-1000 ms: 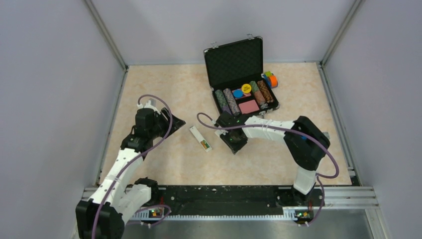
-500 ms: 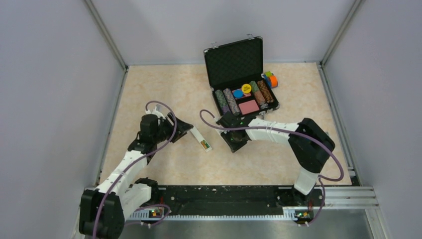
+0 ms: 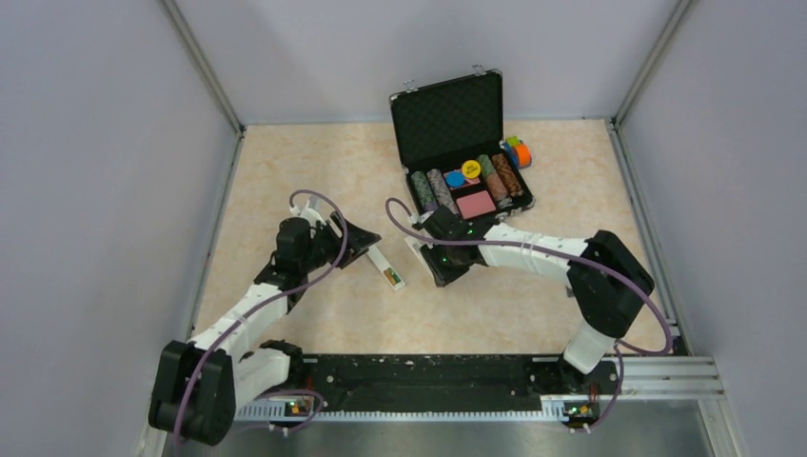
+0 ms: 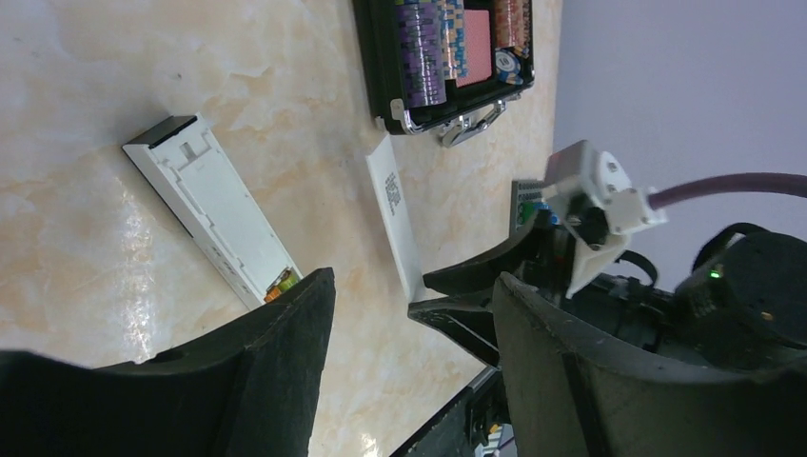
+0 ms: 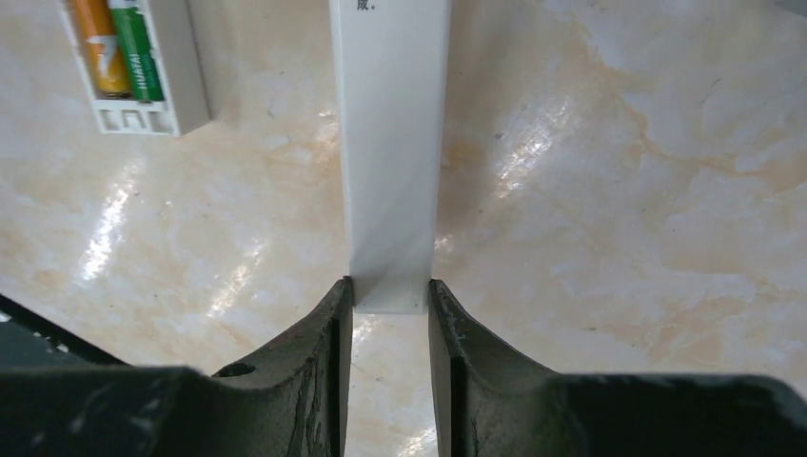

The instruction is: Load the batteries into the remote control

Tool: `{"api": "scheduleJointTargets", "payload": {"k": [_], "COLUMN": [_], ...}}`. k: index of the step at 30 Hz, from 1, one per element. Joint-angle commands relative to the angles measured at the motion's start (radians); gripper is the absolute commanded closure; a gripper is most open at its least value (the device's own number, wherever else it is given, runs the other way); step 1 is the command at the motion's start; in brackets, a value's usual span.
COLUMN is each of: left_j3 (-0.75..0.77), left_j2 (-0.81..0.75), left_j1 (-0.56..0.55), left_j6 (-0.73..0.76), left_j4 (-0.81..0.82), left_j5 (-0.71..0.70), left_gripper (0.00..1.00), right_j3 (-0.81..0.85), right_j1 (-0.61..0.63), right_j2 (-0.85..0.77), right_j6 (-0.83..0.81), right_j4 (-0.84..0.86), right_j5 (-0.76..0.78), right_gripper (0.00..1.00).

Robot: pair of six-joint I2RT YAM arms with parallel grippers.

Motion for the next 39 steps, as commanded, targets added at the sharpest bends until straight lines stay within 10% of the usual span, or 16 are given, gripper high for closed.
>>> {"api": "scheduleJointTargets", "payload": {"k": [1,23,39], "left_j3": [0.004,0.112,0.121], "left_j2": [0.078,0.350,0.387], "left_j1": [-0.019,-0.149,-0.169], "left_j6": [0.007,-0.036,-0.101], "left_j4": [0.133,0.297,0.380], "left_j5": [0.042,0.044,0.063], "left_gripper": [0.33,0.35,1.00], "right_j3": [-0.003,-0.017,-0.002], "right_j1": [-0.007,-0.007,-0.016], "right_j2": [-0.087,-0.162,-0.171], "right_j6": [-0.016,-0.026,0.015], "right_j4": [0.056,0.104,0.100], "right_j5": [-0.076,-0.221,-0.226], "right_gripper": [0.73,0.73,0.70]}}
